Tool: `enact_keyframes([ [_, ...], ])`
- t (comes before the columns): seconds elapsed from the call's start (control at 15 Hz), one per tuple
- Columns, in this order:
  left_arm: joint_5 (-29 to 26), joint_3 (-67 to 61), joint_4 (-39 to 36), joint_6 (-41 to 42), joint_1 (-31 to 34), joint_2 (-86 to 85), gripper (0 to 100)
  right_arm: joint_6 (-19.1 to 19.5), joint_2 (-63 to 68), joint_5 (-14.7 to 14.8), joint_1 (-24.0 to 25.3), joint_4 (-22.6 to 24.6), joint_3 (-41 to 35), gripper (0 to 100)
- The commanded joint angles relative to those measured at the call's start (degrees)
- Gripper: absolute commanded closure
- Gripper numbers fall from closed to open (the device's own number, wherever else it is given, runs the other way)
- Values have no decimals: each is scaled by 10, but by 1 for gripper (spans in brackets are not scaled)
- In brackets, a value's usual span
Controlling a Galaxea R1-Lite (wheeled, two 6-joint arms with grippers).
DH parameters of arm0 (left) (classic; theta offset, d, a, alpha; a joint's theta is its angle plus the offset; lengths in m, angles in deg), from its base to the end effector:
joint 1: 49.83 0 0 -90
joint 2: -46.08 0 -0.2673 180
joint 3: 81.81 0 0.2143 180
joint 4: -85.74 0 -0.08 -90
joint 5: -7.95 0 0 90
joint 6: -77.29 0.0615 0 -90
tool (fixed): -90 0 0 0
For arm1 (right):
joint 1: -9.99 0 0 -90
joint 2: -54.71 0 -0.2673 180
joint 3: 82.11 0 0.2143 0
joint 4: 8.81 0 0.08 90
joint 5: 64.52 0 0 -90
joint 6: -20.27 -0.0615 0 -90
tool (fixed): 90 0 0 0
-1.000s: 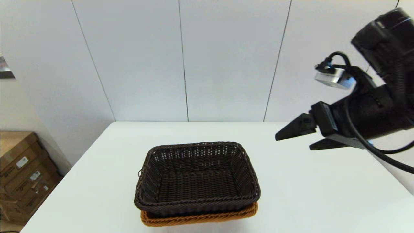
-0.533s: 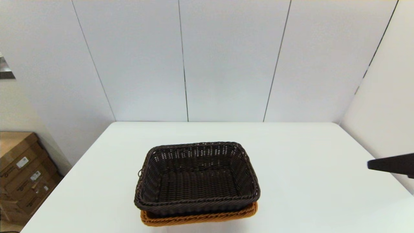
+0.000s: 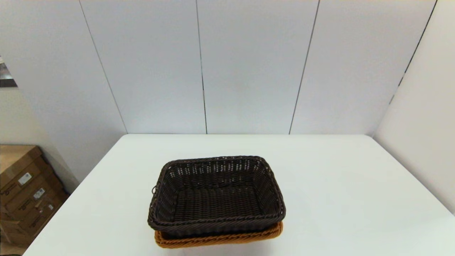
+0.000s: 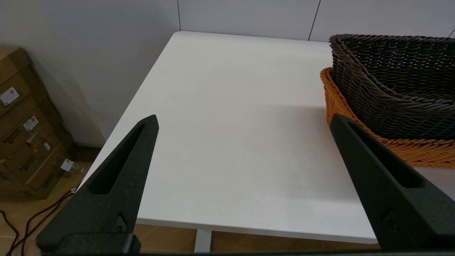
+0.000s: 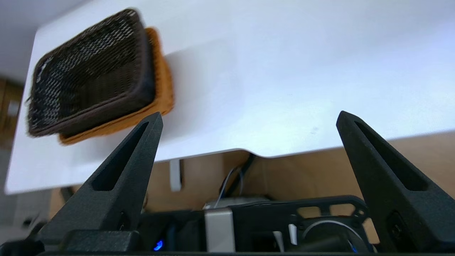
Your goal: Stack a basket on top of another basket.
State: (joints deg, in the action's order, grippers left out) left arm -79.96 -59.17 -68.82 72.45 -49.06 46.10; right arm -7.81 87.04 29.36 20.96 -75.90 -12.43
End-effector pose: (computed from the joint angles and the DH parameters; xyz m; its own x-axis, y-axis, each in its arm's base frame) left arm 0.0718 0.0032 0.0756 0.9975 0.0499 -0.0492 -0.0538 0.9951 -0.0825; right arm 0.0668 0.0087 0.2028 0.8633 0.0984 -0.4949 0.1126 0.9185 0.3791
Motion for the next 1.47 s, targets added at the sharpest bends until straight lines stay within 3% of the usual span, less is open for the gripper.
enact_keyframes([
  [0.07,0,0,1,-1,0,-1,0,23,-123,-19,-91,-4,-71,0],
  [0.27,1,0,0,-1,0,-1,0,49,-179,-37,-127,-5,-89,0],
  [0.53,0,0,0,-1,0,-1,0,62,-238,-41,-116,-2,-116,0],
  [0.73,0,0,0,-1,0,-1,0,120,-286,-39,-115,19,-151,0],
  [0.87,0,0,0,-1,0,-1,0,169,-324,-32,-114,67,-202,0],
  [1.07,0,0,0,-1,0,-1,0,199,-324,-12,-114,156,-280,0],
  [1.33,0,0,0,-1,0,-1,0,281,-324,4,-114,341,-421,0],
  [1.47,0,0,0,-1,0,-1,0,291,-324,-2,-114,393,-447,0],
])
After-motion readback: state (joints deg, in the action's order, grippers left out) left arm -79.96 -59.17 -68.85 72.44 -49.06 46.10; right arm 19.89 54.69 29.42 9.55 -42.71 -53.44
